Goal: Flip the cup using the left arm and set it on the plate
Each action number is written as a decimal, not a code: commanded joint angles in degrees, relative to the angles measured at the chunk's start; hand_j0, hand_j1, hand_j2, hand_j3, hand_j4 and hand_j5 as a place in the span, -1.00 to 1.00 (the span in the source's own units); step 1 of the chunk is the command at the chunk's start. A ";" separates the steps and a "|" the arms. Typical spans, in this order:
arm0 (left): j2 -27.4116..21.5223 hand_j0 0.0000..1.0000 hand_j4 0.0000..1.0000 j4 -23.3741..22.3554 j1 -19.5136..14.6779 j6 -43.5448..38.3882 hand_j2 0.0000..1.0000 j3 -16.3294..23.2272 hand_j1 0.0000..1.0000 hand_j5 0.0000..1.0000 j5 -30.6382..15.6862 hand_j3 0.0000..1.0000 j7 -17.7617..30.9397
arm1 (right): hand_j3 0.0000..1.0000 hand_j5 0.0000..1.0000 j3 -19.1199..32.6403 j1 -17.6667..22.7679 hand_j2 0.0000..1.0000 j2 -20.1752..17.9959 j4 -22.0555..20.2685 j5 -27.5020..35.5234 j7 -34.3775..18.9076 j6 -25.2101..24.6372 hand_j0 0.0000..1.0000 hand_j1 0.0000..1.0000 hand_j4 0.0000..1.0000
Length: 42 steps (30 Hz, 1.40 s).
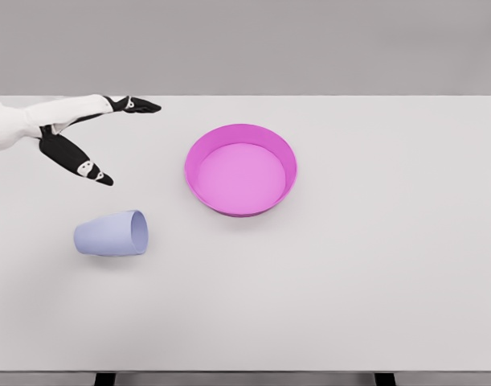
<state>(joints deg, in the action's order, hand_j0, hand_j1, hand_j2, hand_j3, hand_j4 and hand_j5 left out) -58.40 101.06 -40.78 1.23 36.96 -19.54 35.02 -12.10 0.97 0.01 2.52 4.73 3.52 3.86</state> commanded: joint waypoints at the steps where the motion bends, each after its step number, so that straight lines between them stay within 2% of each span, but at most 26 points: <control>1: 0.74 1.00 1.00 0.02 0.00 0.00 1.00 -0.04 1.00 1.00 0.11 1.00 -0.02 | 1.00 1.00 -0.03 0.00 1.00 -0.01 0.02 0.01 -0.01 0.00 1.00 1.00 1.00; 6: 0.66 1.00 1.00 0.02 0.18 -0.09 1.00 -0.04 1.00 1.00 -1.03 1.00 -0.02 | 1.00 1.00 0.05 0.00 1.00 -0.01 0.55 0.01 -0.01 0.00 1.00 1.00 1.00; 11: -0.14 1.00 1.00 0.02 2.99 -0.09 1.00 -0.04 1.00 1.00 -6.04 1.00 -0.02 | 1.00 1.00 0.05 0.00 1.00 -0.01 0.55 0.01 -0.01 0.00 1.00 1.00 1.00; 13: -1.37 1.00 1.00 0.02 3.17 0.35 1.00 -0.31 1.00 1.00 -9.11 1.00 -0.02 | 1.00 1.00 0.05 0.09 1.00 -0.01 0.55 0.01 -0.01 0.00 1.00 1.00 1.00; 16: -1.72 1.00 1.00 0.02 3.69 0.35 1.00 -0.66 1.00 1.00 -11.31 1.00 -0.02 | 1.00 1.00 0.05 0.00 1.00 -0.01 0.55 0.01 -0.01 0.00 1.00 1.00 1.00; 18: -4.97 1.00 1.00 0.02 3.96 3.60 1.00 -2.15 1.00 1.00 -16.32 1.00 -0.02 | 1.00 1.00 0.05 0.09 1.00 -0.01 0.55 0.01 -0.01 0.00 1.00 1.00 1.00; 23: -5.94 1.00 1.00 0.02 8.79 12.30 1.00 -2.77 1.00 1.00 -17.47 1.00 -0.02 | 1.00 1.00 0.05 0.09 1.00 -0.01 0.55 0.01 -0.01 0.00 1.00 1.00 1.00; 27: -6.03 1.00 1.00 0.02 12.30 19.42 1.00 -2.86 1.00 1.00 -17.47 1.00 -0.02 | 1.00 1.00 0.05 0.09 1.00 -0.01 0.55 0.01 -0.01 0.00 1.00 1.00 1.00; 33: -5.85 1.00 1.00 0.02 16.88 20.74 1.00 -2.95 1.00 1.00 -16.59 1.00 -0.02 | 1.00 1.00 0.05 0.00 1.00 -0.01 0.55 0.01 -0.01 0.00 1.00 1.00 1.00; 37: -5.23 1.00 1.00 0.02 18.72 20.74 1.00 -3.03 1.00 1.00 -12.37 1.00 -0.02 | 1.00 1.00 0.05 0.09 1.00 -0.01 0.55 0.01 -0.01 0.00 1.00 1.00 1.00; 39: -5.06 1.00 1.00 0.02 19.34 20.65 1.00 -3.12 1.00 1.00 -11.67 1.00 -0.02 | 1.00 1.00 0.05 0.00 1.00 -0.01 0.55 0.01 -0.01 0.00 1.00 1.00 1.00; 42: -4.44 1.00 1.00 -0.07 20.13 20.13 1.00 -3.91 1.00 1.00 -7.80 1.00 -0.02 | 1.00 1.00 0.05 0.09 1.00 -0.01 0.55 0.01 -0.01 0.00 1.00 1.00 1.00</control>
<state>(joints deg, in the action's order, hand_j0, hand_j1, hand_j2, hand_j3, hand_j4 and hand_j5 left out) -63.16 101.04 -20.13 21.64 33.52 -29.09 35.01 -12.04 1.05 0.01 3.07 4.74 3.52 3.86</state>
